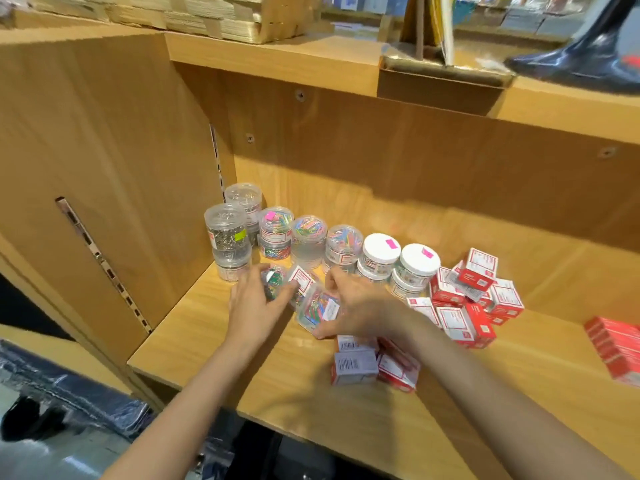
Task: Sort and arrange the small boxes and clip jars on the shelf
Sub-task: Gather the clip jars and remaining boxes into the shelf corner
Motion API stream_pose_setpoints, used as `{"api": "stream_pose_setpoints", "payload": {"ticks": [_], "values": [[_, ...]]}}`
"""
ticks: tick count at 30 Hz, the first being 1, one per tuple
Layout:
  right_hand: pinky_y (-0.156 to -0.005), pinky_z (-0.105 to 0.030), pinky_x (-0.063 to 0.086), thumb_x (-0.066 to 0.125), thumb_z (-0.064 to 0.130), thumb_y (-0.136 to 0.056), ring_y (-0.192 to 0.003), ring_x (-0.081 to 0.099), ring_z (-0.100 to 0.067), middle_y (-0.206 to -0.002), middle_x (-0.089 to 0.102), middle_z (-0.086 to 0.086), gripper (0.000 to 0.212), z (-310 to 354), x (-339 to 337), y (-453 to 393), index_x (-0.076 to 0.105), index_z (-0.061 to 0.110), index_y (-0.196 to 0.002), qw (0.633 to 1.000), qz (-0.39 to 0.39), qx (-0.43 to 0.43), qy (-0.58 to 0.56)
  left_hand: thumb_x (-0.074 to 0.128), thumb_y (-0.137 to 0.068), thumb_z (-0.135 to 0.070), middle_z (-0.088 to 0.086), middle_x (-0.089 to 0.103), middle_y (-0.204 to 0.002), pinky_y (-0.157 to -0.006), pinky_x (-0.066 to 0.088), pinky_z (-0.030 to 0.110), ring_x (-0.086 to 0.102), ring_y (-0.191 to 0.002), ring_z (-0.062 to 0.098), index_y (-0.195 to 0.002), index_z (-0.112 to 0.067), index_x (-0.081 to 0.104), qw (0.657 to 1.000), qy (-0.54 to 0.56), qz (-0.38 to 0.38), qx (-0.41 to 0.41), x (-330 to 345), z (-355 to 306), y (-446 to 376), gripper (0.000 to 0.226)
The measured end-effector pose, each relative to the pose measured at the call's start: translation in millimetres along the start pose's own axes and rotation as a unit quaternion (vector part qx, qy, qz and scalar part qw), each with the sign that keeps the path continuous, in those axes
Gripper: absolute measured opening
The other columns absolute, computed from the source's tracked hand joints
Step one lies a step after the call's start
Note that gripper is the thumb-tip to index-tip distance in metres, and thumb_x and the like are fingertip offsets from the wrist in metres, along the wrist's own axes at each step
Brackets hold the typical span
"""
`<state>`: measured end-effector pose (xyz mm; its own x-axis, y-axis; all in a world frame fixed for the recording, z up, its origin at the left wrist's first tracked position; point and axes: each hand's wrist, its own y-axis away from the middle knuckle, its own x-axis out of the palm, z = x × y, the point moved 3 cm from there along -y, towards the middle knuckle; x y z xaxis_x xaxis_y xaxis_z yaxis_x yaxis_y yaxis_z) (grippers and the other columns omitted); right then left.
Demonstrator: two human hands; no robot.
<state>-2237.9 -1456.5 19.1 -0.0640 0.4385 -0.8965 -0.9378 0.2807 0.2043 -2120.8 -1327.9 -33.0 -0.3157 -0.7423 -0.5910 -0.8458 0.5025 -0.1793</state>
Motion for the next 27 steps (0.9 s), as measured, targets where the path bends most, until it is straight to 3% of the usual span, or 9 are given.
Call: {"api": "stream_pose_setpoints", "payload": {"ticks": [4,8,10,18,23,27], "values": [[-0.078,-0.032,0.035,0.074,0.033,-0.07,-0.102,0.048,-0.024,-0.109,0.052,-0.005,0.057,5.4,10.1,-5.3,0.033,0.015,-0.106,0.999,-0.044,0.0,-0.015,0.045,-0.056,-0.072,0.006,0.058,-0.113,-0.091,0.043,0.047,0.055,-0.102,0.029,-0.114,-0.015,0.052,0.999,0.025,0.019,-0.036,1.6,3.6,-10.4,0.082],[-0.067,-0.033,0.032,0.072,0.032,-0.072,-0.082,0.045,-0.022,-0.093,0.051,-0.004,0.046,0.2,-11.0,-7.1,0.032,0.017,-0.091,0.978,-0.152,0.014,-0.14,0.055,-0.063,-0.063,0.0,0.059,-0.113,-0.09,0.046,0.045,0.057,-0.102,0.025,-0.114,-0.017,0.053,0.995,0.075,0.048,-0.038,-1.0,4.9,-6.3,0.069],[-0.068,-0.03,0.032,0.071,0.032,-0.074,-0.083,0.045,-0.021,-0.094,0.049,-0.002,0.044,3.6,-8.1,-11.2,0.033,0.019,-0.092,0.979,-0.137,-0.008,-0.152,0.056,-0.067,-0.053,-0.001,0.06,-0.11,-0.09,0.046,0.042,0.058,-0.102,0.023,-0.111,-0.017,0.054,0.994,0.095,0.04,-0.044,-1.8,2.0,-1.2,0.057],[-0.075,-0.028,0.033,0.078,0.028,-0.069,-0.094,0.041,-0.016,-0.106,0.042,-0.002,0.056,3.7,9.4,-15.5,0.031,0.019,-0.096,0.983,-0.1,-0.04,-0.145,0.061,-0.078,-0.049,0.004,0.062,-0.114,-0.093,0.043,0.041,0.056,-0.104,0.024,-0.114,-0.016,0.057,0.996,0.074,0.034,-0.034,-0.9,-0.3,1.7,0.049],[-0.076,-0.022,0.031,0.078,0.024,-0.069,-0.101,0.043,-0.011,-0.11,0.045,0.002,0.052,7.3,4.0,-20.1,0.035,0.024,-0.097,0.968,-0.157,-0.025,-0.193,0.058,-0.088,-0.031,0.0,0.061,-0.106,-0.087,0.044,0.035,0.057,-0.099,0.022,-0.114,-0.01,0.057,0.995,0.084,0.015,-0.055,-1.3,-3.8,0.0,0.033],[-0.086,-0.021,0.035,0.078,0.021,-0.069,-0.105,0.043,-0.005,-0.111,0.044,0.006,0.051,17.0,-0.2,-26.1,0.04,0.026,-0.102,0.953,-0.189,-0.044,-0.232,0.052,-0.093,-0.02,0.011,0.064,-0.11,-0.09,0.043,0.035,0.058,-0.104,0.026,-0.118,-0.005,0.054,0.987,0.135,-0.005,-0.087,-3.9,-0.1,-2.1,0.029]]}}
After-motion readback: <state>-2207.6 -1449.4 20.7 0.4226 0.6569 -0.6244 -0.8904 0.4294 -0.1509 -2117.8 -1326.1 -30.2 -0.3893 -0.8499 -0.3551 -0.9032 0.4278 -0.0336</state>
